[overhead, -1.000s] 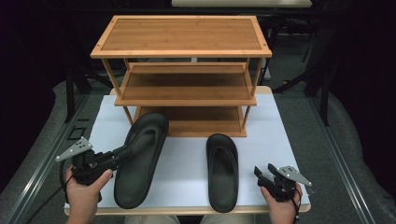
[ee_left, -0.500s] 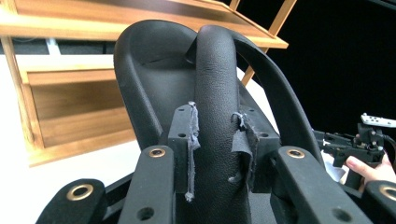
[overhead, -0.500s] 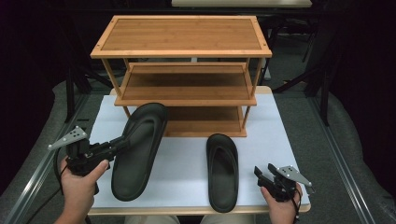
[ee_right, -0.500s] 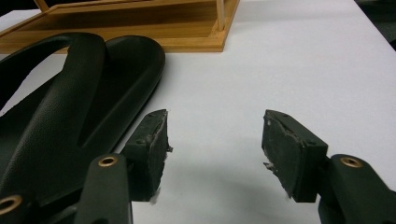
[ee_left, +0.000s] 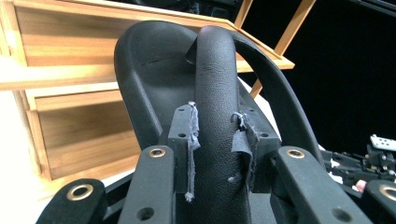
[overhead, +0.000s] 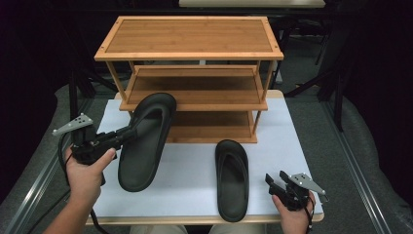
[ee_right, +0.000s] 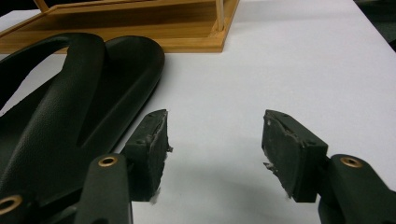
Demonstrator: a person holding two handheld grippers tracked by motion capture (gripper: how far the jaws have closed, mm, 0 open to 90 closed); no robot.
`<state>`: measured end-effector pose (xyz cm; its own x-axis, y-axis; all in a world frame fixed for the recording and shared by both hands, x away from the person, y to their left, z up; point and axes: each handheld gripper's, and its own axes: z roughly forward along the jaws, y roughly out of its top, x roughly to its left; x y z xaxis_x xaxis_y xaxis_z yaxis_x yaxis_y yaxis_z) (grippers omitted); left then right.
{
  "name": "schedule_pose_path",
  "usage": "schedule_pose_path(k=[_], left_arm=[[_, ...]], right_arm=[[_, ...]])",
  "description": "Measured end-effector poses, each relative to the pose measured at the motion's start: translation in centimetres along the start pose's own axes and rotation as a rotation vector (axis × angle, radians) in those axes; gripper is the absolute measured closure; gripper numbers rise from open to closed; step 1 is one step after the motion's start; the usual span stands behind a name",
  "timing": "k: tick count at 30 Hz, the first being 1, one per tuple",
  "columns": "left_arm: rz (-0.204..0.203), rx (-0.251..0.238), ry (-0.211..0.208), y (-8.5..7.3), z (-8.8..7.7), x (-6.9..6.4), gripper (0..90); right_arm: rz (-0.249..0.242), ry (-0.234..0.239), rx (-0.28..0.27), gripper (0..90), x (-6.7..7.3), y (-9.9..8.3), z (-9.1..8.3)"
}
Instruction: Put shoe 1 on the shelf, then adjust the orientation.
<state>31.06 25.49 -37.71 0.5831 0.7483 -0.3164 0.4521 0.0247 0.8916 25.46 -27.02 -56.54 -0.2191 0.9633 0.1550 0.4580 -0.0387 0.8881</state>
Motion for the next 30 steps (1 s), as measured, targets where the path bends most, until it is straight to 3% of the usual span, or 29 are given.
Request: schedule_pose_path(k=[12, 17, 30], left_arm=[[-0.035, 0.002, 0.027, 1.9, 2.6, 1.6, 69.3], [-0.027, 0.002, 0.034, 2.9, 4.0, 2.2, 69.3], [-0.047, 0.004, 0.056, 5.2, 7.8, 2.6, 69.3]], right_arm=[[0.000, 0.001, 0.006, 40.4, -0.1, 0.0, -0.1], [0.002, 0.005, 0.002, 40.5, 0.0, 0.0, -0.1], [-0.001, 0.013, -0.010, 40.5, 0.0, 0.0, 0.0]])
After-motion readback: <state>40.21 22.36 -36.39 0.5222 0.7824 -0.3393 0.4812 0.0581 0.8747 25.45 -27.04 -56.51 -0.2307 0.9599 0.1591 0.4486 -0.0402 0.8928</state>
